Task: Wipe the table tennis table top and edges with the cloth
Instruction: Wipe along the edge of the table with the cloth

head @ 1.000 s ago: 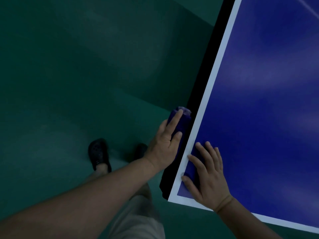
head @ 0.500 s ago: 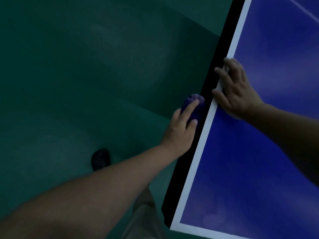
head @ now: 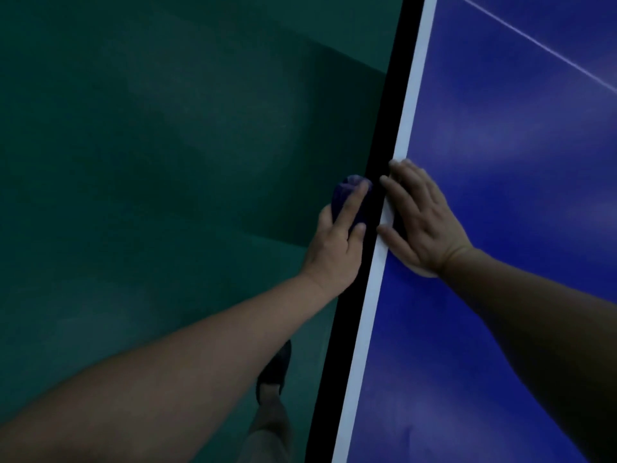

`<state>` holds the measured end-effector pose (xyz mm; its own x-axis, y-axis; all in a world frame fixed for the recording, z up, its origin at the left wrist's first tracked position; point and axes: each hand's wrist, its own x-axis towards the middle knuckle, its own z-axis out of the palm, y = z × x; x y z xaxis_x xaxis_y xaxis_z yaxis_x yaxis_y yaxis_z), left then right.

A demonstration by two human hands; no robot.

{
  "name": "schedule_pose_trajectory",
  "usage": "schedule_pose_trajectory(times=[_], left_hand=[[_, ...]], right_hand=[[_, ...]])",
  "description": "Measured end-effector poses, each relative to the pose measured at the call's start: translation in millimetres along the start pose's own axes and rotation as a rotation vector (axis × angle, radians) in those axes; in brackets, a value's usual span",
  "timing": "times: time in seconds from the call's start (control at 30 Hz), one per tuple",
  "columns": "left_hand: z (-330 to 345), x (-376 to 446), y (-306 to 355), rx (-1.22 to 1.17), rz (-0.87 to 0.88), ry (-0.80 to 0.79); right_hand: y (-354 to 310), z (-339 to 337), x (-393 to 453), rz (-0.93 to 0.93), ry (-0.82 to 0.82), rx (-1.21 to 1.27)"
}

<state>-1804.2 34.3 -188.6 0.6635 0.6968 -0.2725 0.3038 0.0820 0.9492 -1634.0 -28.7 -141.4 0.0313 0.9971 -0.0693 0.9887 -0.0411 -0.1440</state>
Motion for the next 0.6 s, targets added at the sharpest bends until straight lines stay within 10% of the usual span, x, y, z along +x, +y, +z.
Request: schedule_pose_trajectory(times=[0.27,0.6], left_hand=[[-2,-78,-12,-0.027,-0.004,-0.053],[-7,12,28,-0.039,-0.068,-0.031]], right_hand=[[0,-2,2,0.016,-0.008,0.022],[-1,0,1,0.023,0.033,0.072]])
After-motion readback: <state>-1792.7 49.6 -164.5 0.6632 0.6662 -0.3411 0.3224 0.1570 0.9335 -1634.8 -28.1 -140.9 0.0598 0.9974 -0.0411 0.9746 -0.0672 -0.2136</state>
